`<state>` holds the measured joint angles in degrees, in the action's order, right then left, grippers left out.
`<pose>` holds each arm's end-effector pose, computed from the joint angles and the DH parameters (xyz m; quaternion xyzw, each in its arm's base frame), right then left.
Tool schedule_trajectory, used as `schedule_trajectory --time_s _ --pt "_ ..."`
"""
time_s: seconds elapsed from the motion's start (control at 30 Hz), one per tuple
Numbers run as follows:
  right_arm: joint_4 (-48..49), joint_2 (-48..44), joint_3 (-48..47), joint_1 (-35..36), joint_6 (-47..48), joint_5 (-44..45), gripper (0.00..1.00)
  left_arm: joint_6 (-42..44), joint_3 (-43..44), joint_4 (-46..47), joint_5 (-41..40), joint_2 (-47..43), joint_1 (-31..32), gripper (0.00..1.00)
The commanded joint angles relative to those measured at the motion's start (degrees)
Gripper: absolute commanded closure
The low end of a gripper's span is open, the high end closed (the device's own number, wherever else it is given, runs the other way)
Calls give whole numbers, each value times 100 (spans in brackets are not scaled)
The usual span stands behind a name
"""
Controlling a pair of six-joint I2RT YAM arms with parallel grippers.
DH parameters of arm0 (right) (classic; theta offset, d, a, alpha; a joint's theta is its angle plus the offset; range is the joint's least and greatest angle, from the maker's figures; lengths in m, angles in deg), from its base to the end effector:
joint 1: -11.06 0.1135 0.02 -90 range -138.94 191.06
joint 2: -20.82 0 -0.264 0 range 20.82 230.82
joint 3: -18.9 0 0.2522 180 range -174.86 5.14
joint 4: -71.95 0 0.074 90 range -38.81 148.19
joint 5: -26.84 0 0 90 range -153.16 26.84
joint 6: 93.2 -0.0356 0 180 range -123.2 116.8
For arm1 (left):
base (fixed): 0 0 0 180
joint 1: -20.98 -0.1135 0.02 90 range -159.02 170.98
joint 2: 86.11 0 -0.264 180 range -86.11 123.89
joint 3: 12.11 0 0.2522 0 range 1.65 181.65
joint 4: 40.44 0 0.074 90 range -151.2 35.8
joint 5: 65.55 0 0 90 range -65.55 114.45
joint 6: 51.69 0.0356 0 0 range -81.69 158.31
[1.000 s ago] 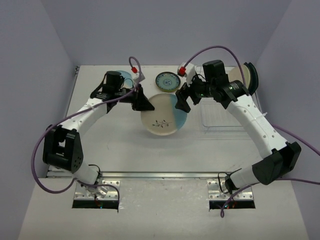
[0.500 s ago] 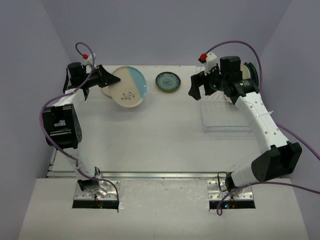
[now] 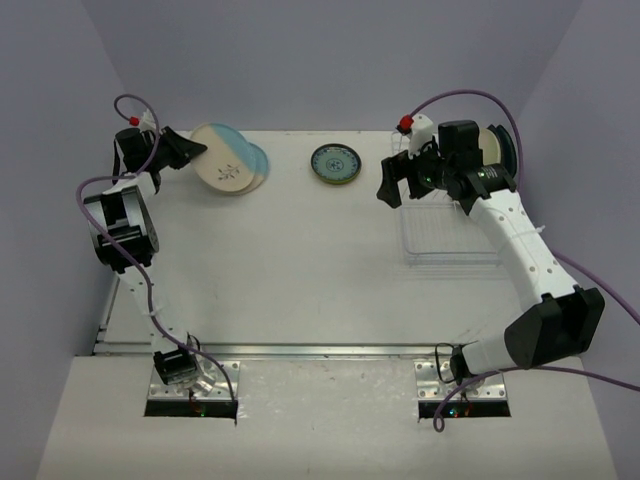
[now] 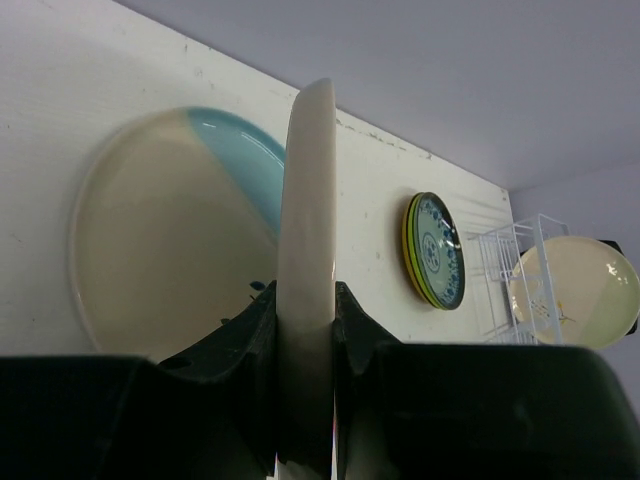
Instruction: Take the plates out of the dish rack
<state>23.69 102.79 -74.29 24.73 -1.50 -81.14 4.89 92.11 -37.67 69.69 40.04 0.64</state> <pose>0.3050 0.0855 0.3590 -0.1873 0.8668 0.1850 0.4234 0.4807 0.1512 0.2000 -0.1413 0.7717 -0.3723 0.4958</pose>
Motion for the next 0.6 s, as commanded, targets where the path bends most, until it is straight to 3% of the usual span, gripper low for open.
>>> schedule_trajectory --time_s 0.0,0.27,0.37,0.57 --pt "207 -207 68 -4 31 57 1 -470 498 955 143 128 30 100" --pt "216 -140 80 -5 40 34 1 -584 447 929 84 543 -28 100" --pt "216 -91 63 -5 12 -27 1 -335 562 434 -92 646 -34 100" --pt "189 -1 42 -5 3 -85 1 669 659 -664 -929 645 -40 72"
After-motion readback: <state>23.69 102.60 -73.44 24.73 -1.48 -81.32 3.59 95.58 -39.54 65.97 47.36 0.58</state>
